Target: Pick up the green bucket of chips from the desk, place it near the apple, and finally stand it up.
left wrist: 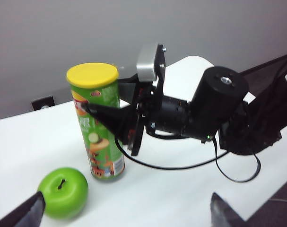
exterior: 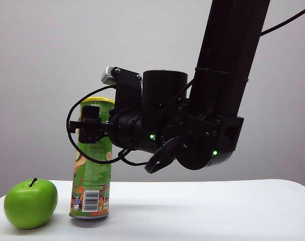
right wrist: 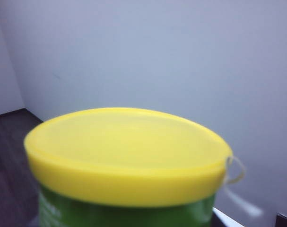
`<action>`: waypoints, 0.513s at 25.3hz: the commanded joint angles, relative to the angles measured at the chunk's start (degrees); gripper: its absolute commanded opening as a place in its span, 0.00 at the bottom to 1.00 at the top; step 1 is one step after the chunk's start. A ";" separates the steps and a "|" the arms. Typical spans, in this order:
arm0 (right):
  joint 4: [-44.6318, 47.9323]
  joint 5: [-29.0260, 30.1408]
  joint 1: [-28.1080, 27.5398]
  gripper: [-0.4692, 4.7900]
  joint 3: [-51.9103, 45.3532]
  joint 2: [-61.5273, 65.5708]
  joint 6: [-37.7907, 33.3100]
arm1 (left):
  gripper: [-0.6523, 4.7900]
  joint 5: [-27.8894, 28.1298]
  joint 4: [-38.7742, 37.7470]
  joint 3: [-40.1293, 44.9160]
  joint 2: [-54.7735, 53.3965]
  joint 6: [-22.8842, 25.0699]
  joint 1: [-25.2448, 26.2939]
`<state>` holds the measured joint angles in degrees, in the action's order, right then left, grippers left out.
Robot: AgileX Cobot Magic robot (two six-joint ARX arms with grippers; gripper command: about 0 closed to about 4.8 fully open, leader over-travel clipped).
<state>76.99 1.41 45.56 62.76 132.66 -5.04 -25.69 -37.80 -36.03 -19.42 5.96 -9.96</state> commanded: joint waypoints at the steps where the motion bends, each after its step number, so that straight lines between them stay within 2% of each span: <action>1: -4.72 0.20 0.26 0.92 -1.92 0.66 -2.49 | 1.00 -0.11 3.52 -0.15 0.22 -0.31 -0.02; 4: -4.74 0.22 0.26 0.94 -2.16 0.66 -2.49 | 1.00 -0.24 3.67 -0.15 0.22 -0.39 -0.02; 7: -4.35 0.20 0.26 1.00 -2.16 0.46 -2.49 | 1.00 -0.26 3.69 -0.15 0.22 -0.42 -0.02; 13: -5.14 0.24 0.26 1.00 -2.62 -1.27 -2.45 | 1.00 -0.61 3.87 -0.15 0.22 -0.57 -0.02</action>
<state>71.07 1.52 45.71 60.31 132.22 -7.29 -25.74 -34.92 -36.05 -19.25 5.67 -9.96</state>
